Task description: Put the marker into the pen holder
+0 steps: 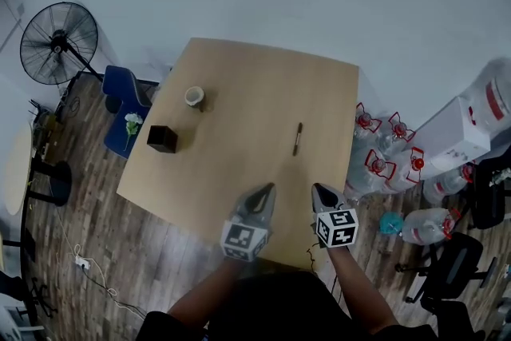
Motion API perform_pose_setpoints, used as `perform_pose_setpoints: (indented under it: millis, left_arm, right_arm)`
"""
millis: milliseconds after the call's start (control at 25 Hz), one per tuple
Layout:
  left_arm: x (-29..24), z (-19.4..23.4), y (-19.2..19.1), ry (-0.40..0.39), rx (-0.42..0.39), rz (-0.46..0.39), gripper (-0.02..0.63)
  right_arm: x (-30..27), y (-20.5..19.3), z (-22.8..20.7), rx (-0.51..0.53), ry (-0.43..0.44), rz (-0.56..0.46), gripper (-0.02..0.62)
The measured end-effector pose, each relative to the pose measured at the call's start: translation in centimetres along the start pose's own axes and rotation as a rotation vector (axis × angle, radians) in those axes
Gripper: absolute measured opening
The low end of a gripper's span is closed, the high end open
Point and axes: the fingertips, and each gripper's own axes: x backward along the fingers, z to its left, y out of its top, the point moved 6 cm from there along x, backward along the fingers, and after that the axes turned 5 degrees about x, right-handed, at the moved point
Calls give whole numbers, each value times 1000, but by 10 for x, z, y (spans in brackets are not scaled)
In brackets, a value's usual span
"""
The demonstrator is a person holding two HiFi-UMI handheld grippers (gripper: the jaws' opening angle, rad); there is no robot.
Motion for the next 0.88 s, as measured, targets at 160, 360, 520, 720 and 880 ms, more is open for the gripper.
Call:
perform_pose_setpoints:
  millis: [160, 360, 520, 720, 880]
  left_arm:
    - [-21, 27, 2, 23, 53, 3, 2]
    - [-25, 52, -7, 44, 45, 19, 2]
    - [-27, 63, -13, 68, 40, 18, 2]
    - [-36, 73, -15, 89, 46, 7, 2]
    - [-37, 81, -17, 77, 55, 24, 2]
  right_arm:
    - [-36, 3, -14, -27, -7, 27, 17]
    - [-84, 3, -30, -82, -19, 51, 45]
    - [-132, 5, -44, -94, -21, 87, 77]
    - [-179, 8, -53, -83, -2, 125, 112]
    - [-214, -4, -56, -179, -7, 138, 166]
